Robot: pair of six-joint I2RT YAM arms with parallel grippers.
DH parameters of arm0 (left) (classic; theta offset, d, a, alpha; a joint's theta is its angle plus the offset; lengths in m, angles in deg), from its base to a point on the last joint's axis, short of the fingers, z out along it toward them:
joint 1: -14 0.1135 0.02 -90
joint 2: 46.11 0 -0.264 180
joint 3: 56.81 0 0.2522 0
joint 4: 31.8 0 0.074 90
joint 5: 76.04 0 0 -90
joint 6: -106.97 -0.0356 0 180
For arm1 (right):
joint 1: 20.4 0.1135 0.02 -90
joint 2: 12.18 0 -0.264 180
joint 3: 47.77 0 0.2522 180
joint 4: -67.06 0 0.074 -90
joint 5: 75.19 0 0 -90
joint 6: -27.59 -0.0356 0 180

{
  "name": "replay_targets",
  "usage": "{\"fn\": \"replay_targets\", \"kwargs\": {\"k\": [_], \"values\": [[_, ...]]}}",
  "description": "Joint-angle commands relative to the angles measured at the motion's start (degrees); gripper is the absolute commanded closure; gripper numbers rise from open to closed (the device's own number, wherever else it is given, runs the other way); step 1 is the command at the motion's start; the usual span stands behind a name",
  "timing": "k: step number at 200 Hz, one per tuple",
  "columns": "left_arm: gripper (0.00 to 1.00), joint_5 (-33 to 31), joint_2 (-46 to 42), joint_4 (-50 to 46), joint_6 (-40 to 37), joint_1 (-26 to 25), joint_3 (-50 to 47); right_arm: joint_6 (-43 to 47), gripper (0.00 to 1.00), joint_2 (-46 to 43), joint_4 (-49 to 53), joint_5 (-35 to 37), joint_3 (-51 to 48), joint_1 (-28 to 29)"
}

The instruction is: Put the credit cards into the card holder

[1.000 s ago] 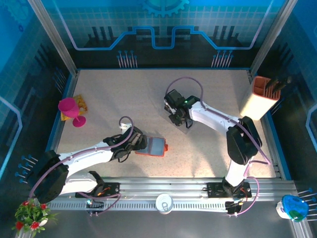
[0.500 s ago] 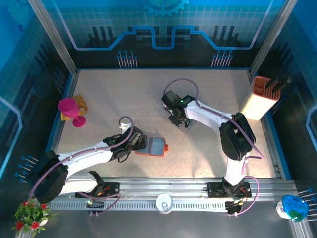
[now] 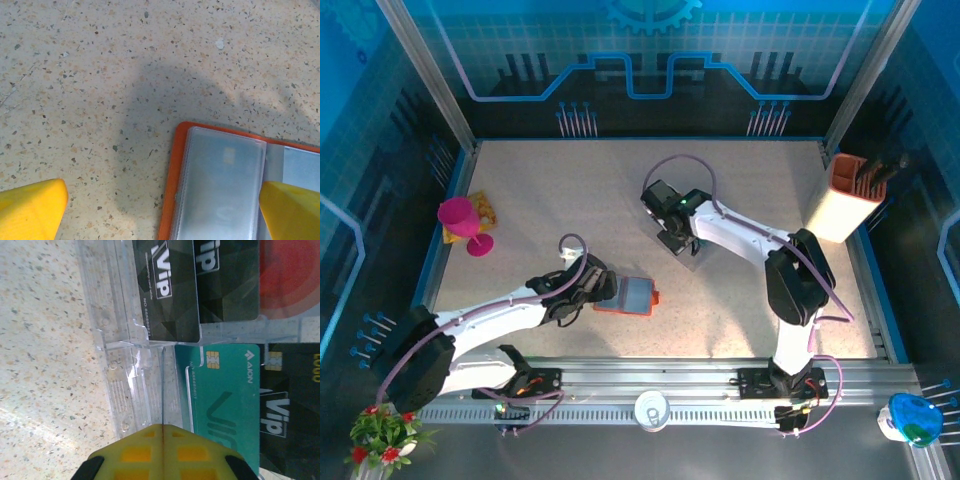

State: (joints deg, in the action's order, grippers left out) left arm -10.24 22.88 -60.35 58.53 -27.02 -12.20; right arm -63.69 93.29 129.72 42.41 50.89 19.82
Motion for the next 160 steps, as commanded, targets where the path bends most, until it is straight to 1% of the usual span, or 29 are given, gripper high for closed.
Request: {"fn": "replay_targets", "kwargs": {"k": [1,14,32,56,76,88,103,118,130,143,160], "values": [[0.01,0.3,-1.2,-2.6,-1.6,0.5,1.6,0.5,1.0,-5.9,2.2,1.5,2.6,2.3],[0.01,0.3,-1.3,-2.8,-1.8,0.6,1.8,-1.0,1.0,-8.6,2.0,-0.4,2.2,3.1],[0.01,0.4,-1.2,-3.4,-2.2,0.6,2.2,-5.1,1.0,-12.8,-0.3,-5.3,0.0,3.2],[0.01,0.2,-0.7,-4.3,-2.7,0.6,2.6,-13.1,1.0,-19.3,-8.8,-14.5,-7.1,3.0],[0.01,-0.3,-0.4,-5.4,-3.1,0.6,2.8,-22.9,1.0,-24.4,-19.8,-22.5,-15.6,2.5],[0.01,-0.5,-0.1,-5.7,-3.2,0.7,2.8,-29.6,1.0,-27.1,-29.4,-27.3,-22.4,2.4],[0.01,-0.5,0.5,-6.3,-3.4,0.6,3.0,-38.7,1.0,-29.3,-43.8,-31.7,-31.6,2.4],[0.01,-0.4,1.1,-6.8,-3.5,0.7,3.2,-47.2,1.0,-30.0,-58.4,-31.6,-41.0,3.2],[0.01,-0.3,1.6,-6.9,-3.6,0.7,3.2,-52.9,1.0,-29.4,-68.7,-29.8,-46.8,4.2],[0.01,-0.4,2.1,-6.9,-3.7,0.6,3.1,-56.3,1.0,-28.1,-76.6,-26.8,-51.3,5.9],[0.01,-0.5,2.7,-6.9,-3.6,0.6,2.9,-59.2,1.0,-26.4,-83.4,-22.6,-55.2,7.7]]}}
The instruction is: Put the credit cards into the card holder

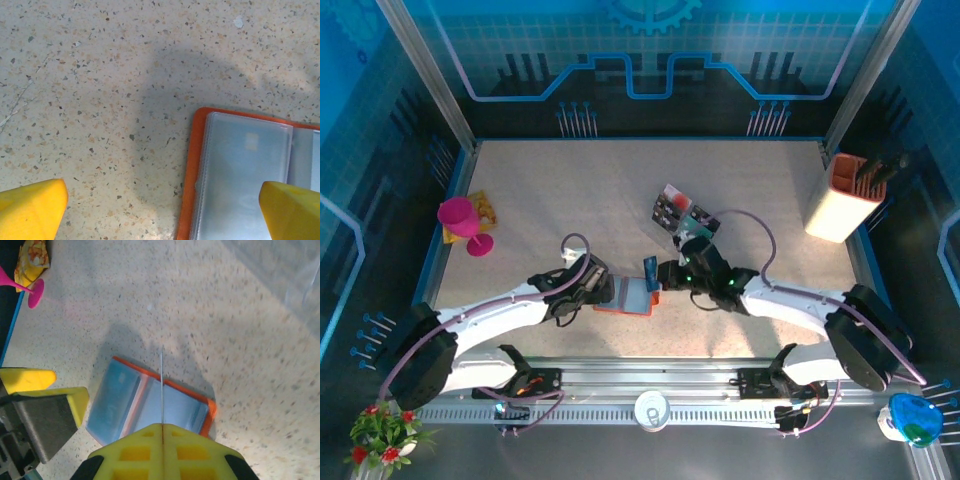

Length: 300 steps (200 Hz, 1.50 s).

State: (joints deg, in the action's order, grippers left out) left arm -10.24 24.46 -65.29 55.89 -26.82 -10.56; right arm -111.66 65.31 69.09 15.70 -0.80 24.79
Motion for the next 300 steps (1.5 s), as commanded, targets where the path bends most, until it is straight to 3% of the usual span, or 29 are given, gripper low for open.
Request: {"fn": "replay_targets", "kwargs": {"k": [1,40,113,227,300], "values": [[0.01,-0.5,1.2,-1.9,-1.0,0.4,1.2,-11.3,1.0,1.7,-23.2,4.3,-3.8,2.8],[0.01,-0.3,2.6,-1.5,0.4,0.4,0.2,-15.4,1.0,5.9,-33.4,10.3,-8.0,6.2],[0.01,-0.9,5.8,-3.4,4.3,0.4,-0.6,-20.3,1.0,16.2,-47.3,14.6,-10.5,9.9],[0.01,-0.2,2.3,-2.9,6.6,0.5,-3.8,-22.6,1.0,23.3,-51.6,15.1,-10.5,11.0],[0.01,-0.1,2.5,-2.2,6.6,0.5,-4.2,-22.8,1.0,23.4,-47.5,13.9,-9.4,11.4]]}}
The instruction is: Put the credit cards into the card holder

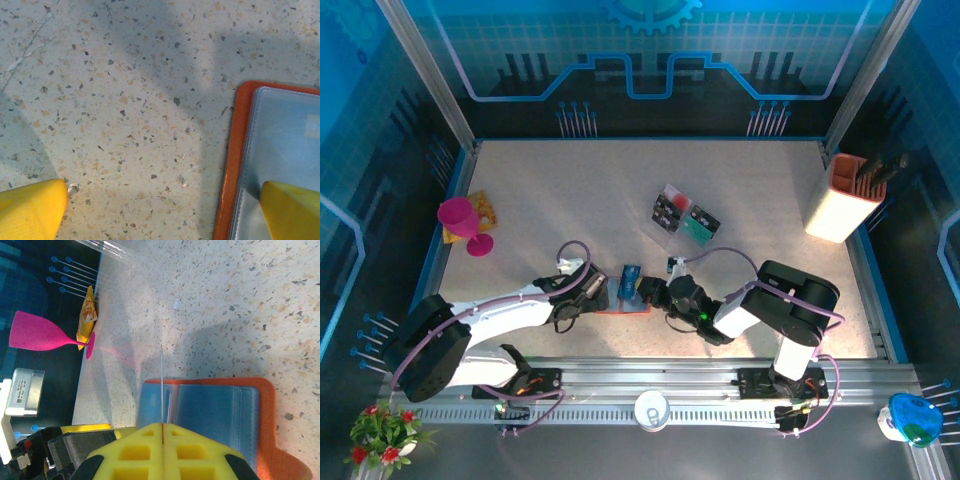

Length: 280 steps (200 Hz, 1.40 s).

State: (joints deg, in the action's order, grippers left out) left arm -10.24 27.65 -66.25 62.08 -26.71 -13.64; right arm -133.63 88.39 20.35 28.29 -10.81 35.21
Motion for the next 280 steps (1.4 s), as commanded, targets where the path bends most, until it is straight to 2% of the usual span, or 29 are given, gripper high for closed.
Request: {"fn": "replay_targets", "kwargs": {"k": [1,280], "values": [[0.01,-0.1,-0.7,-1.3,0.4,0.3,-1.1,-0.9,1.0,0.3,1.3,1.2,0.6,1.0],[0.01,-0.2,-1.1,-1.0,0.2,0.4,-1.3,-2.7,1.0,-1.9,12.9,-2.2,2.7,3.4]]}}
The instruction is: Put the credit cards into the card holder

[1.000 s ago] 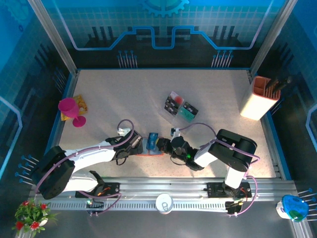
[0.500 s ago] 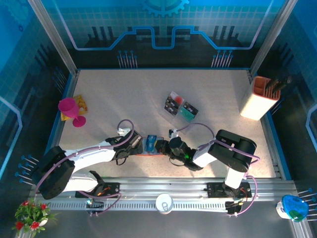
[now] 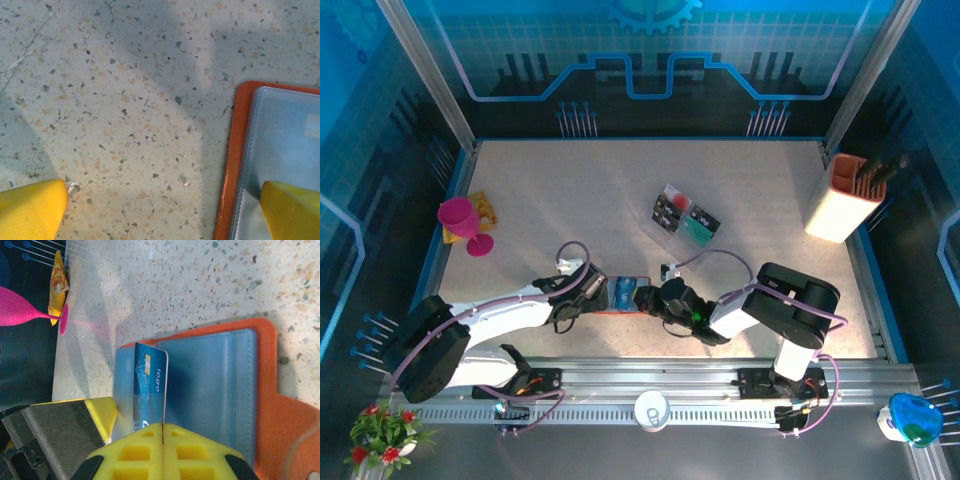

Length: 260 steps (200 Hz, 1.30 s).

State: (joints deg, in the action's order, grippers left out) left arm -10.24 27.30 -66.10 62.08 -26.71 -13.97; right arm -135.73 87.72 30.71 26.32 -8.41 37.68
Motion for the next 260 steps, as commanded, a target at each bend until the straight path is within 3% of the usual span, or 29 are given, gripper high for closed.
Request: {"fn": "replay_targets", "kwargs": {"k": [1,142,233,260], "values": [[0.01,-0.2,-0.8,-1.2,0.2,0.3,-0.9,-0.6,1.0,-1.2,2.6,-0.2,0.3,0.9],[0.01,-0.2,-1.3,-1.0,0.3,0.4,-1.1,-1.4,1.0,-0.7,12.6,-4.4,5.2,0.8],[0.01,0.1,-3.6,-2.1,0.2,0.3,-0.2,0.7,1.0,4.2,18.2,-13.1,11.9,-0.8],[0.01,-0.6,-6.7,-4.3,0.1,0.6,2.1,5.2,0.72,1.3,22.4,-17.0,12.6,-2.5]]}}
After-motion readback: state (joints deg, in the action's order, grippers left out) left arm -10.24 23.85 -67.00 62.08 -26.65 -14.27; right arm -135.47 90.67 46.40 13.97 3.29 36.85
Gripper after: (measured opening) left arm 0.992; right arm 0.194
